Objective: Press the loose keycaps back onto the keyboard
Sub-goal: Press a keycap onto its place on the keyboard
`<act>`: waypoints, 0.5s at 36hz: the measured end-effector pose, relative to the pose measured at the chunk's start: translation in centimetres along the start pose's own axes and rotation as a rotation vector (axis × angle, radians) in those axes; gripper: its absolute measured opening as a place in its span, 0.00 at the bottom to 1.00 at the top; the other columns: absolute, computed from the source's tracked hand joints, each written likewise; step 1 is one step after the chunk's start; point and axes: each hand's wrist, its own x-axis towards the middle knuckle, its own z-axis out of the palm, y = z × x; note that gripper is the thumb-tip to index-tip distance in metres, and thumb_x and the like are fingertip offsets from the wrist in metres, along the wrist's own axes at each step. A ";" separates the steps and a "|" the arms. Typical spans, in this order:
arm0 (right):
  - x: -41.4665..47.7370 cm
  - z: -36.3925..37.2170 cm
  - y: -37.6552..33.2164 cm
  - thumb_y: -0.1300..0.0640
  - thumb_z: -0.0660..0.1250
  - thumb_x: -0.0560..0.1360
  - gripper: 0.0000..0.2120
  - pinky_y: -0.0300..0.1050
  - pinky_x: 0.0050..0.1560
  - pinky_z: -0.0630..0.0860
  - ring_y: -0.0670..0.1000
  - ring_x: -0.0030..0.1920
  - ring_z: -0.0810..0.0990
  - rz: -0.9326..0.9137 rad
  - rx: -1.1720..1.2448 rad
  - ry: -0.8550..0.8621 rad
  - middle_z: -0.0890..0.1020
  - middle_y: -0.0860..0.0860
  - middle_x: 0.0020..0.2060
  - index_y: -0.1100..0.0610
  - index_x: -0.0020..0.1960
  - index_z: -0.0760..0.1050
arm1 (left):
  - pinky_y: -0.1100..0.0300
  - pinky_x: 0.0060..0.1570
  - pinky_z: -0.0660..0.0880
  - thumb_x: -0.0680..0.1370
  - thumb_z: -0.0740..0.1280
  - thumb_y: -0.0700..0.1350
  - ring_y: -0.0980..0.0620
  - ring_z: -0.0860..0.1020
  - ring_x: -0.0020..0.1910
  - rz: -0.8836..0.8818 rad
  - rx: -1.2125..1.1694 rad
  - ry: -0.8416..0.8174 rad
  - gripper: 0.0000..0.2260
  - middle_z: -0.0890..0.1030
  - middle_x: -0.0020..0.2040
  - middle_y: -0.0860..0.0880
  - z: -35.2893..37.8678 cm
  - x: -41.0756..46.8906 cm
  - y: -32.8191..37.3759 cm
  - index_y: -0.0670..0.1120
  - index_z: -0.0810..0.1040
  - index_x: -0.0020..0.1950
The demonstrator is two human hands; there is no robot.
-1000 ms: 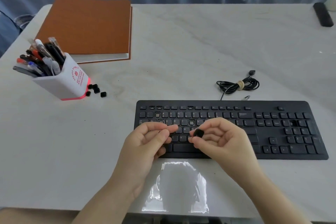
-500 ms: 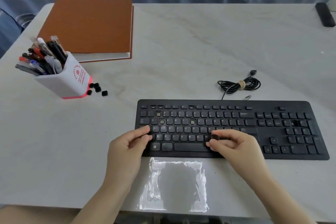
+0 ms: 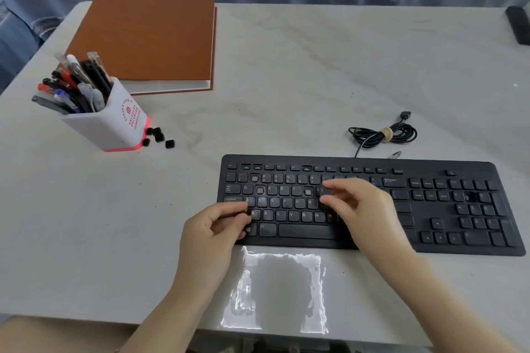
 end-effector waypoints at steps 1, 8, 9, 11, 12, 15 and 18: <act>0.3 0.3 0.1 0.62 0.72 0.70 0.08 0.21 0.43 0.65 0.34 0.41 0.74 -0.038 -0.034 0.017 0.77 0.40 0.39 0.54 0.48 0.81 | 0.71 0.39 0.76 0.74 0.69 0.34 0.59 0.82 0.36 0.007 0.015 0.006 0.12 0.84 0.36 0.56 -0.1 0.0 -0.1 0.52 0.82 0.43; 1.7 2.5 1.3 0.58 0.74 0.68 0.10 0.22 0.51 0.60 0.45 0.50 0.69 -0.082 -0.151 0.078 0.70 0.42 0.45 0.54 0.50 0.83 | 0.74 0.41 0.74 0.72 0.72 0.35 0.63 0.80 0.36 0.040 0.046 0.019 0.10 0.84 0.36 0.56 -0.4 -0.1 -0.4 0.51 0.83 0.41; 1.7 2.6 1.4 0.58 0.74 0.69 0.10 0.26 0.51 0.61 0.45 0.49 0.68 -0.091 -0.165 0.084 0.70 0.43 0.45 0.53 0.50 0.83 | 0.74 0.40 0.74 0.72 0.72 0.35 0.63 0.80 0.37 0.040 0.043 0.018 0.10 0.84 0.36 0.57 -0.4 -0.1 -0.3 0.51 0.83 0.41; 1.8 2.8 1.5 0.57 0.74 0.69 0.10 0.33 0.53 0.62 0.45 0.49 0.67 -0.101 -0.179 0.092 0.70 0.44 0.46 0.53 0.50 0.83 | 0.75 0.39 0.73 0.72 0.72 0.35 0.62 0.81 0.37 0.039 0.039 0.020 0.11 0.84 0.36 0.57 -0.5 -0.1 -0.3 0.52 0.83 0.41; 1.8 2.8 1.6 0.58 0.74 0.69 0.10 0.34 0.53 0.62 0.45 0.49 0.67 -0.107 -0.180 0.099 0.71 0.45 0.46 0.53 0.50 0.83 | 0.75 0.39 0.73 0.72 0.71 0.35 0.61 0.81 0.38 0.036 0.034 0.022 0.11 0.84 0.37 0.57 -0.5 -0.1 -0.3 0.52 0.83 0.41; 1.6 3.1 1.8 0.59 0.74 0.68 0.10 0.35 0.53 0.63 0.47 0.48 0.68 -0.148 -0.196 0.133 0.71 0.46 0.45 0.54 0.50 0.83 | 0.76 0.39 0.73 0.73 0.70 0.35 0.61 0.81 0.40 0.026 0.019 0.023 0.12 0.84 0.38 0.59 -0.4 -0.1 -0.2 0.54 0.82 0.42; 1.5 3.2 2.1 0.60 0.75 0.68 0.10 0.41 0.51 0.66 0.48 0.47 0.68 -0.211 -0.240 0.167 0.71 0.47 0.45 0.55 0.48 0.84 | 0.76 0.38 0.72 0.75 0.68 0.34 0.61 0.82 0.39 0.020 0.005 0.013 0.13 0.84 0.38 0.61 -0.3 -0.1 0.1 0.54 0.82 0.43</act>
